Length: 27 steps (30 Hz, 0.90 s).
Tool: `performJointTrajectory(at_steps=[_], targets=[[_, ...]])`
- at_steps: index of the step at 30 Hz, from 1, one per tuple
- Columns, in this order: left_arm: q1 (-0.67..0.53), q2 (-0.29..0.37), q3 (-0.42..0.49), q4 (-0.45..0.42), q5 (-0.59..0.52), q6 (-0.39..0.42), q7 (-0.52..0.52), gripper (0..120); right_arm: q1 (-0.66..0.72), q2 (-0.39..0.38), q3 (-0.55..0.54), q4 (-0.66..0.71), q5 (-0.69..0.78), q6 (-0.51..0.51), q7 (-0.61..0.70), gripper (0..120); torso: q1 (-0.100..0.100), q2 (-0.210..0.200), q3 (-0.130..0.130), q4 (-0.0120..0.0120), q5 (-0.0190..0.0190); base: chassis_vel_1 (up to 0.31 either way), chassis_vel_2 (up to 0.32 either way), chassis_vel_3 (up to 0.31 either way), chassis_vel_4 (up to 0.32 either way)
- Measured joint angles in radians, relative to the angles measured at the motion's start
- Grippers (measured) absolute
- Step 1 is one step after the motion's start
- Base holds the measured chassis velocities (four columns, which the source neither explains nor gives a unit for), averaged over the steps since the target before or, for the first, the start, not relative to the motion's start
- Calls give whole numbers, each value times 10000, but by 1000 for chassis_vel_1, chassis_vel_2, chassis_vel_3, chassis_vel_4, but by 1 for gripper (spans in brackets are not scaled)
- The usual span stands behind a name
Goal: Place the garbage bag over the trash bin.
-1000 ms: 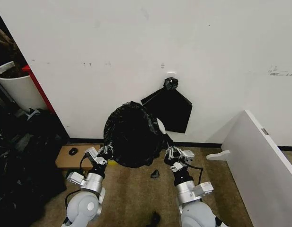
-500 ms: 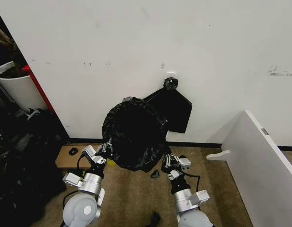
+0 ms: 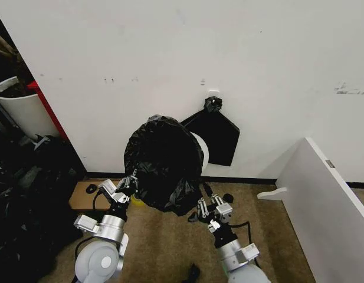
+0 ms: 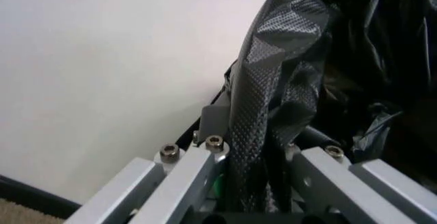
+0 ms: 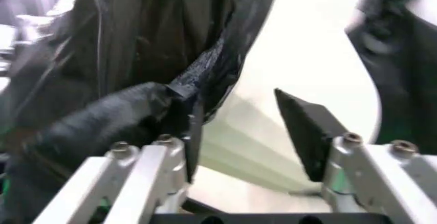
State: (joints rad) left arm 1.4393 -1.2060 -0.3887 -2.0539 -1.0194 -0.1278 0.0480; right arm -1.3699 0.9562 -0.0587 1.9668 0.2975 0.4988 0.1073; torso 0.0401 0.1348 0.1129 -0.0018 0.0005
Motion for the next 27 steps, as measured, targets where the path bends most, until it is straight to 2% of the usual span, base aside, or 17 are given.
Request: performJointTrajectory(at_steps=[2,5,12,13,16,21,25,27], targets=[[-66,62,18,121,-10,31,0,3,16,-129,209,-158,40,326,-537,50,0,0,0,0,-2,0,0,0,0],[-182,239,33,383,-46,93,15,3,171,-307,807,-650,89,854,-1475,68,0,0,1,2,0,0,0,0,0],[-204,367,46,466,7,227,34,3,476,-292,1208,-1278,183,938,-1719,86,0,0,1,1,0,0,0,0,0],[-221,414,63,471,70,278,33,3,711,-253,1325,-1755,338,834,-1715,95,0,0,1,2,1,0,0,0,0],[-256,447,76,471,90,301,17,3,853,-268,1483,-2226,529,797,-1969,99,1,0,1,2,0,0,0,0,0],[-284,496,103,424,101,326,-11,3,971,-351,2173,-3144,711,1196,-3390,100,1,-1,1,0,0,0,0,0,0],[-254,507,128,385,163,326,-10,3,949,-336,2351,-3164,721,1287,-3466,100,0,0,1,1,1,0,0,0,0],[-207,543,159,368,342,317,0,3,831,-315,2633,-2879,417,1194,-3007,100,0,0,1,1,1,0,0,0,0]])
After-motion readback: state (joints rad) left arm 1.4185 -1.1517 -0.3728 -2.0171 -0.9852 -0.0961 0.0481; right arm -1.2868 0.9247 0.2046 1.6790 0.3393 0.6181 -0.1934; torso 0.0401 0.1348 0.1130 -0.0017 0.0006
